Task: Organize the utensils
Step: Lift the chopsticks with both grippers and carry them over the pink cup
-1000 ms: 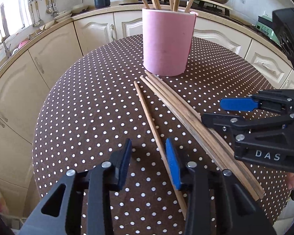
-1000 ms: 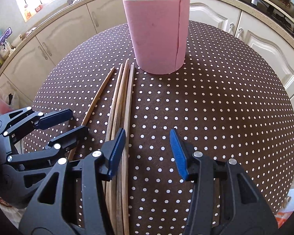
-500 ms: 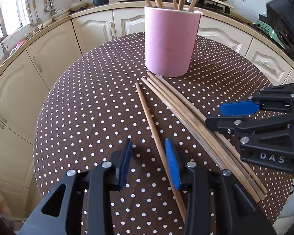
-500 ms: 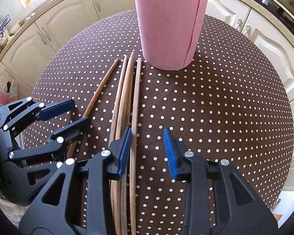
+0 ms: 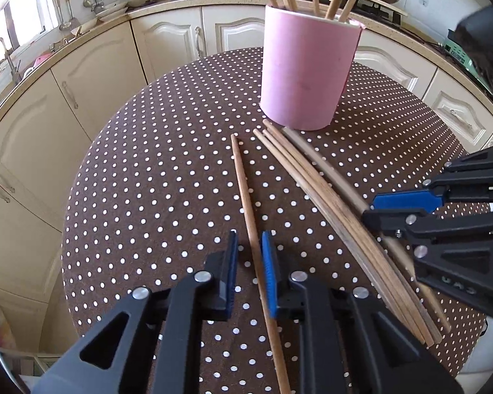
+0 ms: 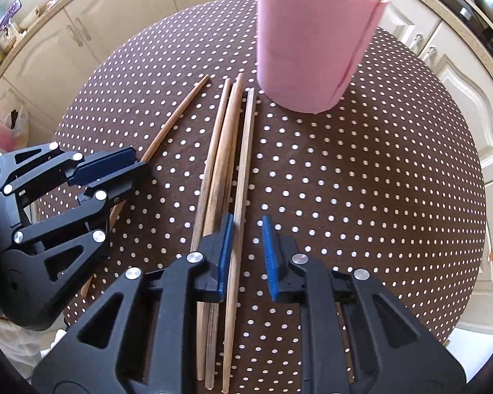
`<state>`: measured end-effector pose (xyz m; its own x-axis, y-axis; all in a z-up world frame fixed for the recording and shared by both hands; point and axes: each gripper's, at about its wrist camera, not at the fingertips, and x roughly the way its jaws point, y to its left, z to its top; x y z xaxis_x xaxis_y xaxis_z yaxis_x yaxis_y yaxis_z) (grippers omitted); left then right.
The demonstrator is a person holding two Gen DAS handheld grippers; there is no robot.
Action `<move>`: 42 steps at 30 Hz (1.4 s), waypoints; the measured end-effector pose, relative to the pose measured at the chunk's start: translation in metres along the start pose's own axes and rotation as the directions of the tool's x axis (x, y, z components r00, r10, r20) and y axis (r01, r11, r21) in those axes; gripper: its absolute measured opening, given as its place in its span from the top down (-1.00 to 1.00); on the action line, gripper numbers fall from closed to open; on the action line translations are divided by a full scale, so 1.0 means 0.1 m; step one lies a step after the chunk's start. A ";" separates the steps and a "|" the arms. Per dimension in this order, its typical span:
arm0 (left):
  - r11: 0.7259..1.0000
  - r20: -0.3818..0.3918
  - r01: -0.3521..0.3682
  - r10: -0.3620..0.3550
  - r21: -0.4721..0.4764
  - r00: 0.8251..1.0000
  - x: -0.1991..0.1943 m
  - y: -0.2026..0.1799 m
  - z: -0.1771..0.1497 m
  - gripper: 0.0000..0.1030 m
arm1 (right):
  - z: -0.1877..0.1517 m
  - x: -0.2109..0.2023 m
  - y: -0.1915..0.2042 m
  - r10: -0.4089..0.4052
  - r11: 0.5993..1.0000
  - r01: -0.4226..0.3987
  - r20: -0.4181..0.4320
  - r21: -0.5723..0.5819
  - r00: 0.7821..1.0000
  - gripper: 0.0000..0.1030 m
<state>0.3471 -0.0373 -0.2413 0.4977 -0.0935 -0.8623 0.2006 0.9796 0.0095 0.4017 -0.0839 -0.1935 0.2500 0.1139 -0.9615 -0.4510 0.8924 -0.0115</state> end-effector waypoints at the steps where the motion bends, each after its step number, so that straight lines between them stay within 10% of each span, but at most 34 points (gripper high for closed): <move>1: 1.000 -0.004 -0.003 0.003 -0.001 1.000 0.00 -0.01 0.01 0.72 | 0.03 0.01 0.03 -0.005 1.000 0.005 -0.008 -0.001 1.000 0.81; 25: 0.992 0.038 0.073 -0.069 -0.106 0.997 0.00 0.22 -0.09 0.89 | -0.44 -0.08 -0.39 0.085 0.994 -0.093 0.113 0.062 0.990 0.86; 42: 0.971 0.252 0.217 -0.185 -0.103 0.950 -0.57 0.17 -0.30 0.89 | -1.06 -0.73 -0.58 0.139 0.983 -0.168 0.303 0.070 0.943 0.85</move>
<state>0.2965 -0.0103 -0.2073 0.6486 -0.3152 -0.6928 0.2157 0.9490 -0.2297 0.3189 -0.1903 -0.1517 0.4323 0.3638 -0.8251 -0.4252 0.8891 0.1692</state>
